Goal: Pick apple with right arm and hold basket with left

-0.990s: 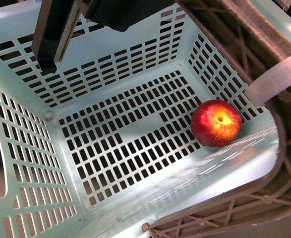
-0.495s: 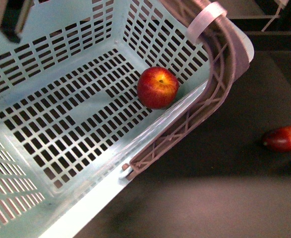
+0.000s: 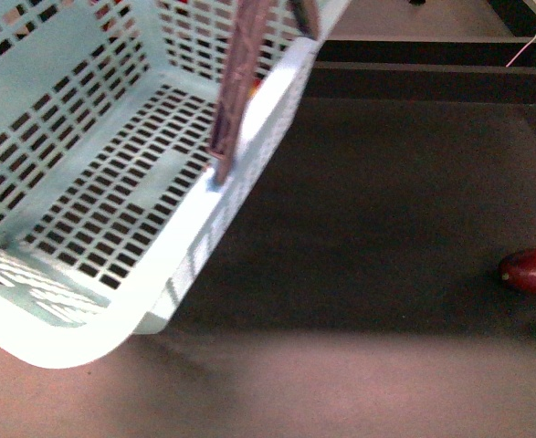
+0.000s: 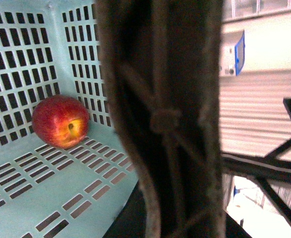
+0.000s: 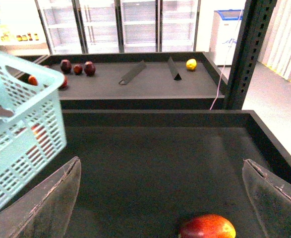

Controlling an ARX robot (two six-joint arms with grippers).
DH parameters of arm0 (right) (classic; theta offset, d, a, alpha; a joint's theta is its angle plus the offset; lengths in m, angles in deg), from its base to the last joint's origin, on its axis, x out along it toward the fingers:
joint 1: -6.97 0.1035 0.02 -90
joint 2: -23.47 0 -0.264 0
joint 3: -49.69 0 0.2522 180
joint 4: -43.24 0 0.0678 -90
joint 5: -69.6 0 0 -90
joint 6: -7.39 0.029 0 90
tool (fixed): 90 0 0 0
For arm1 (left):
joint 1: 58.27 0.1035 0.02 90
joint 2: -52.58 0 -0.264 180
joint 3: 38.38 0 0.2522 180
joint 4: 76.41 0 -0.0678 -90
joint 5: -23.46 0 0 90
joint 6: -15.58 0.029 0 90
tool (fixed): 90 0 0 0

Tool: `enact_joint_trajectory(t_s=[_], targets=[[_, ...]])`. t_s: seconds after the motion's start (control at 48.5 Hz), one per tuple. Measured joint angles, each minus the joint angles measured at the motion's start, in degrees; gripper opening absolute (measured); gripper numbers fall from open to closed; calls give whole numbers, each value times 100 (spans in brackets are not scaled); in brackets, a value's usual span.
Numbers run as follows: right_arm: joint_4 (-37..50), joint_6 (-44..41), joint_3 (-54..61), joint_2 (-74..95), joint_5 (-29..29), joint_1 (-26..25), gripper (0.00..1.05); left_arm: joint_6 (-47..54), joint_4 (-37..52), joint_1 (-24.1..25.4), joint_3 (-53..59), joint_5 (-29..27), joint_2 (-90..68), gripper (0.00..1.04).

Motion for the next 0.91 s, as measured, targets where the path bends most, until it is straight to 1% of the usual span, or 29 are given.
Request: enact_joint_trajectory(t_s=[0.165, 0.309, 0.454, 0.701, 0.907], targets=[[0, 0, 0, 0, -2, 0, 96, -118, 195, 634, 433, 66, 0, 6], [0, 0, 0, 0, 0, 0, 96, -481, 415, 1016, 765, 4, -140, 6], [0, 0, 0, 0, -2, 0, 96, -621, 531, 1108, 841, -149, -463, 6], [0, 0, 0, 0, 0, 0, 96, -778, 577, 1172, 885, -199, -817, 6], [0, 0, 0, 0, -2, 0, 96, -933, 546, 1386, 1178, -546, -822, 6]])
